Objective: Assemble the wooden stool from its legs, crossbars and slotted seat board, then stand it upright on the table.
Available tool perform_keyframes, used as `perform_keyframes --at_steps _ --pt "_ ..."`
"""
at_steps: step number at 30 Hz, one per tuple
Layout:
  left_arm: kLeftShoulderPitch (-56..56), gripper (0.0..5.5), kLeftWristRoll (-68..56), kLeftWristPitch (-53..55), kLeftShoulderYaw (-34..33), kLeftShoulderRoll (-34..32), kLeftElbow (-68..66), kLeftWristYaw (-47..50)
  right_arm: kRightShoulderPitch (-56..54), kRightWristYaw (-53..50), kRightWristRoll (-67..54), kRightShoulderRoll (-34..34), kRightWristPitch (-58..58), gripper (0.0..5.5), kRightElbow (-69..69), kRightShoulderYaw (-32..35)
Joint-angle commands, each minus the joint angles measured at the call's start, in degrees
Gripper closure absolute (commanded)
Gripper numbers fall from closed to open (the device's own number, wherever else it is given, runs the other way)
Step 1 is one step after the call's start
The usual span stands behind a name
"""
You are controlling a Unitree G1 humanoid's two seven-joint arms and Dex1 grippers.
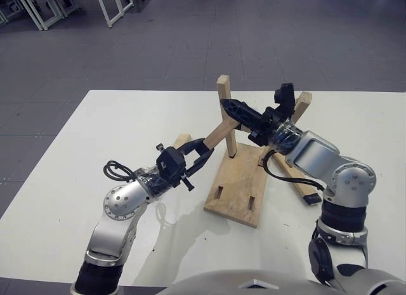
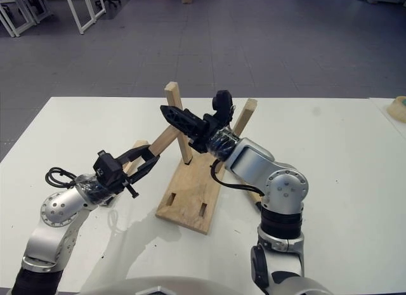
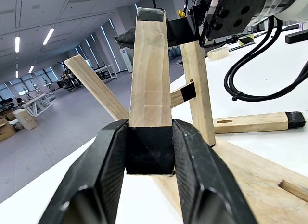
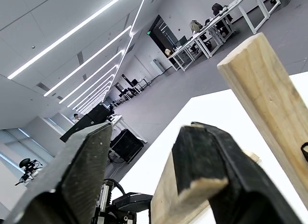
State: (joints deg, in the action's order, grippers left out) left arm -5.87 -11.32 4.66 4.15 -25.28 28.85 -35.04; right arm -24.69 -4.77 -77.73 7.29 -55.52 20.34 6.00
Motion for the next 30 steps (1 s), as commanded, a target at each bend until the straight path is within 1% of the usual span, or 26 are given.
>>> perform_keyframes --at_steps 1,2,6,7,10,12,16,17,18,19,20,23,25,27,30 --pt "0.67 4.17 0.60 -0.36 -0.50 -0.58 -0.82 0.27 0.81 -0.13 0.92 0.34 0.94 3.30 0.13 -0.54" --pt "0.70 4.17 0.59 -0.38 -0.58 -0.66 -0.92 0.23 0.90 0.07 0.88 0.55 1.00 3.43 0.02 -0.52" --pt "1.03 4.17 0.55 -0.46 -0.92 -0.74 -1.62 0.34 0.86 1.14 1.29 1.46 1.05 4.32 -0.20 -0.55" --pt "1.08 4.17 0.53 -0.51 -0.95 -0.71 -1.74 0.35 0.75 1.62 1.81 1.91 1.02 4.40 -0.23 -0.68" --pt "1.58 4.17 0.36 -0.62 -1.00 -0.42 -2.02 0.44 0.73 3.52 4.61 3.91 1.09 4.91 -0.42 -1.20" --pt "2.00 4.17 0.22 -0.63 -1.18 -0.33 -2.15 0.49 0.75 4.69 5.88 4.70 1.30 5.05 -0.66 -1.17" --pt "2.67 4.17 -0.14 -1.03 -1.31 0.15 -2.44 0.67 0.01 5.17 4.74 4.63 1.53 5.08 -1.01 -0.40" --pt "2.75 3.81 0.07 -1.54 -1.27 0.01 -2.60 0.46 -0.16 5.11 4.33 4.69 1.53 5.08 -0.96 -0.17" --pt "2.63 3.69 0.51 -2.13 -1.33 -0.33 -2.86 0.22 -0.25 5.01 4.12 4.84 1.54 5.10 -0.91 0.06" --pt "2.07 3.44 0.85 -2.65 -1.43 -0.98 -3.17 -0.31 -0.02 5.10 4.46 5.42 1.55 5.10 -0.89 0.36" --pt "1.34 3.35 1.06 -2.80 -1.70 -1.70 -3.34 -0.74 0.56 5.31 4.98 6.25 1.56 5.10 -0.96 0.77" --pt "-1.12 3.35 0.32 -3.85 -2.56 -3.34 -4.21 -2.49 4.15 6.80 5.75 10.42 0.57 5.10 -0.18 2.60" --pt "-1.55 3.35 -0.47 -5.13 -4.83 -3.35 -6.85 -2.12 9.15 10.21 5.63 16.07 -1.64 5.10 2.10 4.68" --pt "-0.45 3.30 0.64 -6.50 -8.03 -2.46 -11.00 1.04 14.52 15.86 7.14 23.34 -3.47 5.10 3.95 6.59" --pt "0.90 3.30 2.39 -7.39 -10.08 -0.31 -13.41 5.85 18.19 22.45 11.72 30.34 -1.95 5.10 2.21 8.71"
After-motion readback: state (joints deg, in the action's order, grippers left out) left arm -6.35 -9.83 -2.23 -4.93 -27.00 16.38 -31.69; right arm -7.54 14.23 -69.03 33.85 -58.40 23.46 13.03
